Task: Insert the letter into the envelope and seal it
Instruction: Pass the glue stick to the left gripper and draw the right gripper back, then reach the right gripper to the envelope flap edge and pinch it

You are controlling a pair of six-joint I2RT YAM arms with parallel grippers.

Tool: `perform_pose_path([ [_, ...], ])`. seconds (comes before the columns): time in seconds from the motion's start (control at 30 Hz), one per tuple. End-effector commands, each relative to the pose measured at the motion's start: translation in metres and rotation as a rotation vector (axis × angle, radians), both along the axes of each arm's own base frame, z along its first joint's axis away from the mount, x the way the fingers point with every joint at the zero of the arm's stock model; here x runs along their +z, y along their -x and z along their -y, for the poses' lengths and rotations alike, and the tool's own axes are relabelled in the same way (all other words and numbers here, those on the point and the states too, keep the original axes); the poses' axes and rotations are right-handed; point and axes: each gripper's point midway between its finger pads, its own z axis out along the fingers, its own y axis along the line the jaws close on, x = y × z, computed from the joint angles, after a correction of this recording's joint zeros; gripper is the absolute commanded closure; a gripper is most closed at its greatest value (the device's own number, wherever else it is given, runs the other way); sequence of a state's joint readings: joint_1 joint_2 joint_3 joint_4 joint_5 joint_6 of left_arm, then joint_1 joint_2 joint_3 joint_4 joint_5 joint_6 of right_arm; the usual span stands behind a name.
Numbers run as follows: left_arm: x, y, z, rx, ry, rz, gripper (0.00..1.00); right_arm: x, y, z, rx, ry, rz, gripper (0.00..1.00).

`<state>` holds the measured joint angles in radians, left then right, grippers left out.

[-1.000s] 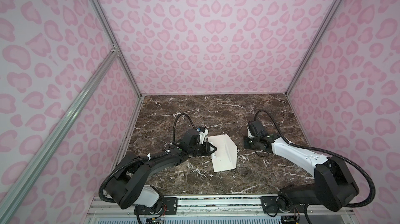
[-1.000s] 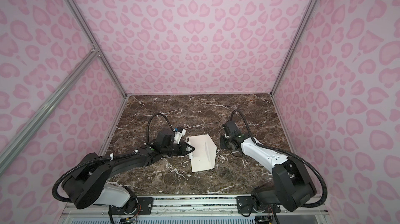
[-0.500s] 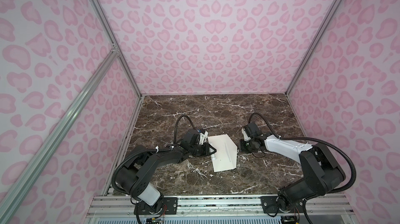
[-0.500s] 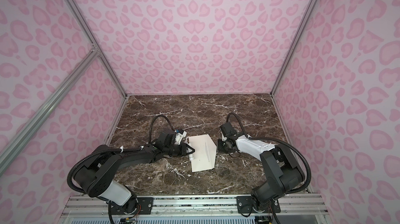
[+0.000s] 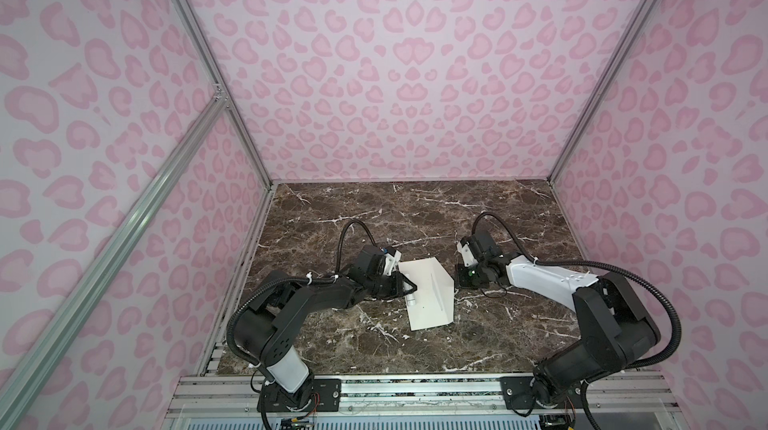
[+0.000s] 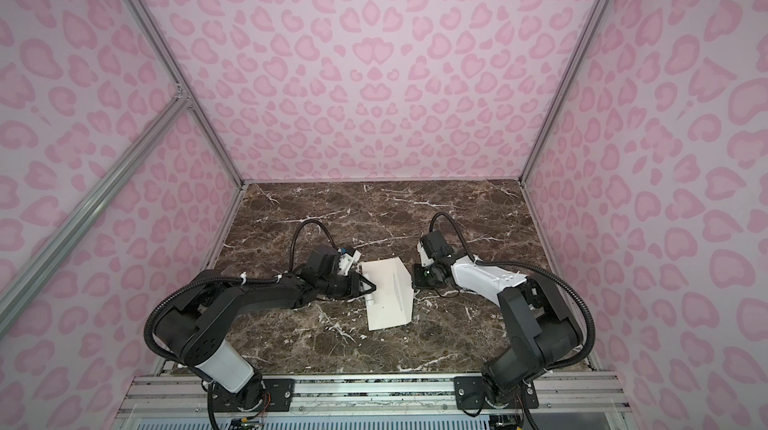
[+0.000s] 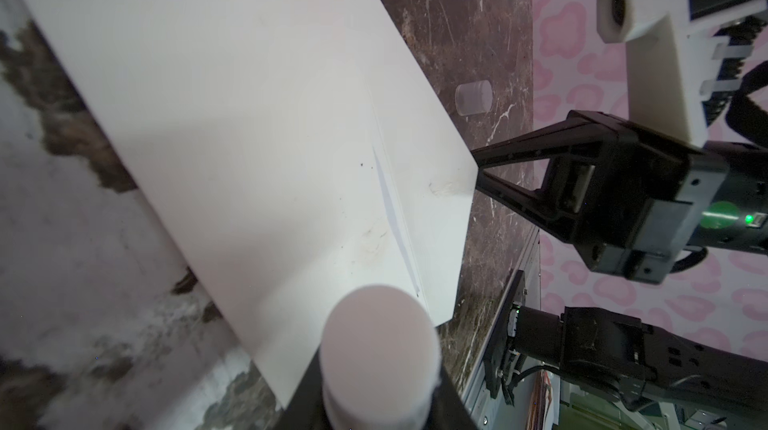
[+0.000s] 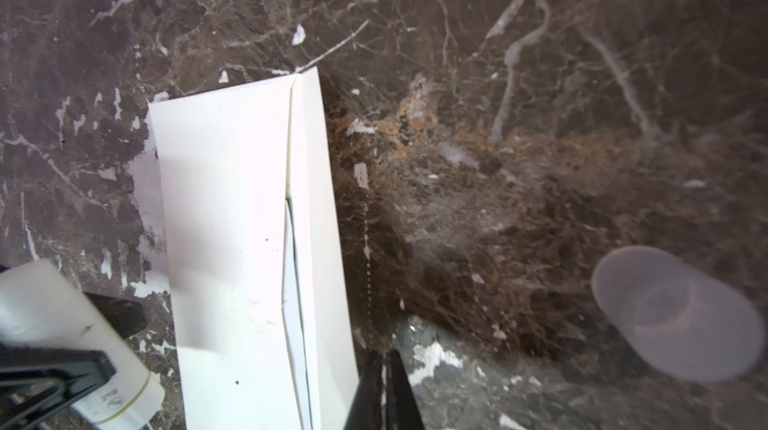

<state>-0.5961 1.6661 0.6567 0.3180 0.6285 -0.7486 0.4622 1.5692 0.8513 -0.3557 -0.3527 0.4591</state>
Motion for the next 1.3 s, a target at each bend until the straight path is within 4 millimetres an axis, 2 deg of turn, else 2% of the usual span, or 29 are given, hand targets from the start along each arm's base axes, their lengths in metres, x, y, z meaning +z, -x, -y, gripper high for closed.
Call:
perform_pose_path([
  [0.0,0.008,-0.006,0.007,-0.015,0.042,0.031,0.96,0.005,0.001,-0.013,0.048,-0.024,0.008,0.92],
  [0.17,0.001,-0.006,0.007,-0.02,0.036,0.016,0.96,0.009,0.004,-0.023,0.099,0.035,0.025,0.92],
  [0.67,-0.028,-0.002,0.0,-0.007,0.028,-0.084,0.96,0.011,0.008,-0.05,0.154,0.045,0.019,0.91],
  [0.97,-0.029,-0.001,-0.002,-0.008,0.033,-0.088,0.96,0.011,0.014,-0.071,0.195,0.023,0.006,0.91],
  [1.27,-0.026,-0.002,-0.001,-0.01,0.046,-0.082,0.96,-0.001,0.021,-0.088,0.225,0.041,-0.043,0.91],
])
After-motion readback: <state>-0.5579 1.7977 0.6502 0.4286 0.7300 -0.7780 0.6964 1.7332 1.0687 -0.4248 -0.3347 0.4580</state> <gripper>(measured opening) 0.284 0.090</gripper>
